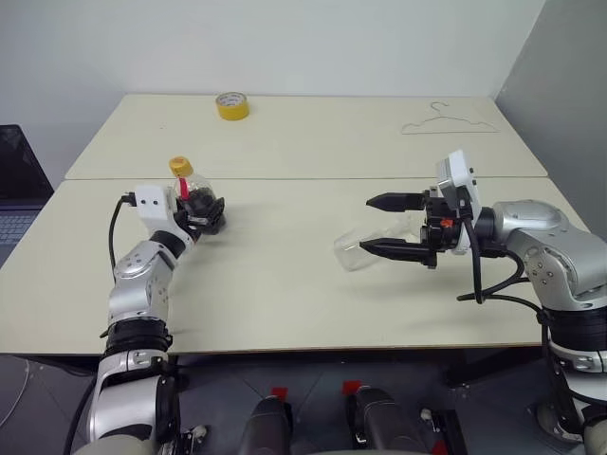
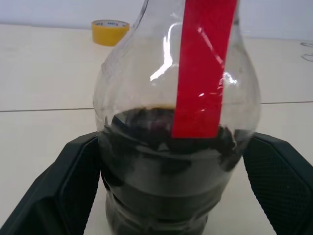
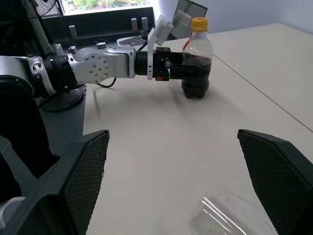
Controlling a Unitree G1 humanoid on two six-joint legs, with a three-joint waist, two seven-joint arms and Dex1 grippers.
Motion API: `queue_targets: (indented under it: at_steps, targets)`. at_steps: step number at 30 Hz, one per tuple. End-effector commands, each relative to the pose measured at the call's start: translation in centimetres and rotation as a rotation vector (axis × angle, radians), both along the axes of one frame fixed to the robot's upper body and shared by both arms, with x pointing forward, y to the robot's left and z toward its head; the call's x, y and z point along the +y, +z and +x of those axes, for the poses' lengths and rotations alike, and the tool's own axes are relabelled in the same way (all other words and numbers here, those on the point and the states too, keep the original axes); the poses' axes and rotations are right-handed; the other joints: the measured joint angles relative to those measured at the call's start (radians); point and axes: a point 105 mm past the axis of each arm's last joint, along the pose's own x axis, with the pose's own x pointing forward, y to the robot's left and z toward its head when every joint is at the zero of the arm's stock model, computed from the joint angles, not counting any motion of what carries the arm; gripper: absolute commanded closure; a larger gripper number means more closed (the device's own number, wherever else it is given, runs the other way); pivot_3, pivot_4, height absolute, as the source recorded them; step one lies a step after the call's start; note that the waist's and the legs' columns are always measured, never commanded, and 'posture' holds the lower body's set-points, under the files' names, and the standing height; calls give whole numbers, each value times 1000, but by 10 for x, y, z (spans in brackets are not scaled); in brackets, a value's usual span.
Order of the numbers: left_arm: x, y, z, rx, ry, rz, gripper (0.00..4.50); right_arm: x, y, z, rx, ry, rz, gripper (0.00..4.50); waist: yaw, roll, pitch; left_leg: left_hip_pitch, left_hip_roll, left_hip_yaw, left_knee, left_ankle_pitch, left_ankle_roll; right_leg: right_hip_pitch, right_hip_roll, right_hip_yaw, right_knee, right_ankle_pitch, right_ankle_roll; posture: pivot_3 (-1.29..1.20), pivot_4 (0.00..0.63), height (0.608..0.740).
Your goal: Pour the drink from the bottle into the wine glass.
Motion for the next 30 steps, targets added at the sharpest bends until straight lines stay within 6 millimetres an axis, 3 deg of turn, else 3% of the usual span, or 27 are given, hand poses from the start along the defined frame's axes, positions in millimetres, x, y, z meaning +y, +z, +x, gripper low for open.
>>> queue_targets:
  at_steps: [1, 12, 23, 30]
  targets:
    - [-1, 13, 6, -57, -3, 12, 0, 6, 12, -7, -47, 35, 11, 19, 0, 0, 0, 0, 0, 0, 0, 0, 0, 0, 0, 0, 0, 0, 0, 0, 150, 740]
    - [0, 10, 15, -68, 0, 61, 0, 6, 13, -7, -45, 35, 8, 19, -1, 0, 0, 0, 0, 0, 0, 0, 0, 0, 0, 0, 0, 0, 0, 0, 150, 740]
    - [3, -8, 13, -23, 11, 61, 0, 6, 12, -6, -44, 33, 9, 19, -1, 0, 0, 0, 0, 0, 0, 0, 0, 0, 0, 0, 0, 0, 0, 0, 150, 740]
    - [0, -7, 14, -33, 1, 49, 0, 7, 12, -6, -46, 34, 10, 19, -1, 0, 0, 0, 0, 0, -1, 0, 0, 0, 0, -1, 0, 0, 0, 0, 150, 740]
